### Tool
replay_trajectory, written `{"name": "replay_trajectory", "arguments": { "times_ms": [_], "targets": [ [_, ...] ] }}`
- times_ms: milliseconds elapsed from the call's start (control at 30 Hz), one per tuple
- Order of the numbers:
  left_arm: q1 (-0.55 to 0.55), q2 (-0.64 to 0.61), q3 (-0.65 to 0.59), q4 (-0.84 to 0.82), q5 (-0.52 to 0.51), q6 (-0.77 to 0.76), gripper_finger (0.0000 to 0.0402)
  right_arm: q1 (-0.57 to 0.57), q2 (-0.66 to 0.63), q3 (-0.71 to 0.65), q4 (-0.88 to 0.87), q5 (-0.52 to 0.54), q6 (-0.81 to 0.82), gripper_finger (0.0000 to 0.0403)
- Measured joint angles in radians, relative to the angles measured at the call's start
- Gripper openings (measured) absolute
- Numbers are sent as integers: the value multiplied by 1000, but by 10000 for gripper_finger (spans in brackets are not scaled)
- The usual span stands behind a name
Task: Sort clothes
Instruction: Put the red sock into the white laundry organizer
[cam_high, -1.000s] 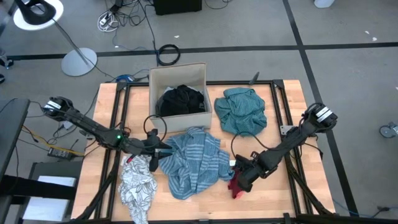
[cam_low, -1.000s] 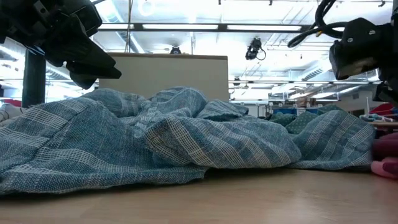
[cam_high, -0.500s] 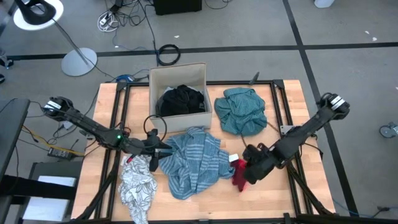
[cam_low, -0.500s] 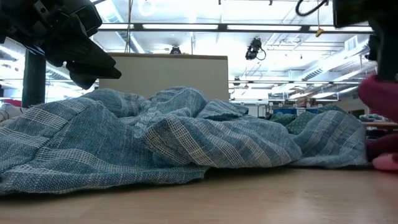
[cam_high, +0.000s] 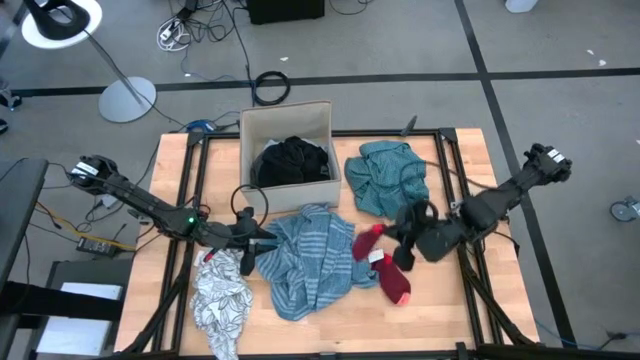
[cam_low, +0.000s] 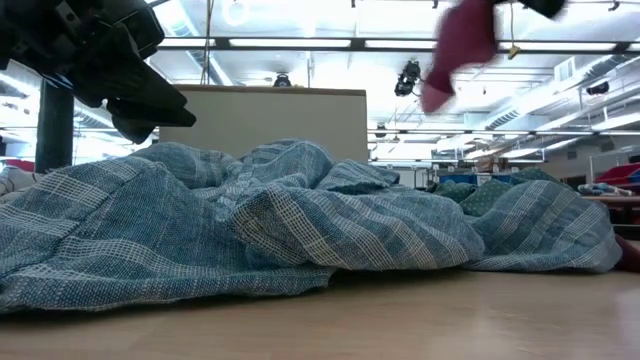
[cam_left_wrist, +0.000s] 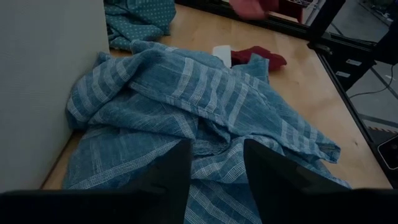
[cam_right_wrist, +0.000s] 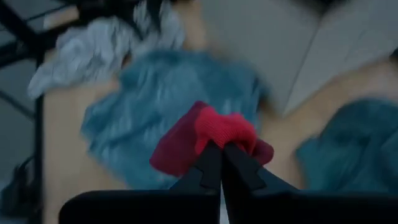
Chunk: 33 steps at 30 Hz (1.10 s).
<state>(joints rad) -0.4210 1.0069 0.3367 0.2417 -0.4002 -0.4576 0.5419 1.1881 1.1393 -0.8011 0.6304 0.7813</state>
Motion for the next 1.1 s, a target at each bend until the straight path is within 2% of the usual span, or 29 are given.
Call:
{"name": "replay_trajectory", "arguments": {
  "times_ms": [100, 233, 367, 533, 667, 767, 900, 1100],
  "targets": [
    [0, 0, 0, 0, -1, 0, 152, -92, 4, 74, 25, 6, -169, 0],
    [0, 0, 0, 2, -2, 0, 152, -228, 4, 125, 182, -3, -422, 0],
    [0, 0, 0, 5, -3, 1, 152, -382, 11, 138, 410, -100, -620, 0],
    [0, 0, 0, 7, -3, 2, 152, -569, 73, 137, 646, -267, -704, 0],
    [0, 0, 0, 7, -3, 3, 152, -688, 185, 139, 799, -413, -707, 0],
    [0, 0, 0, 7, -3, 4, 152, -748, 299, 206, 816, -487, -697, 0],
    [0, 0, 0, 8, -3, 9, 152, -793, 481, 362, 763, -543, -688, 1],
    [0, 0, 0, 6, -4, 10, 152, -829, 735, 628, 569, -552, -671, 2]
  ]
}}
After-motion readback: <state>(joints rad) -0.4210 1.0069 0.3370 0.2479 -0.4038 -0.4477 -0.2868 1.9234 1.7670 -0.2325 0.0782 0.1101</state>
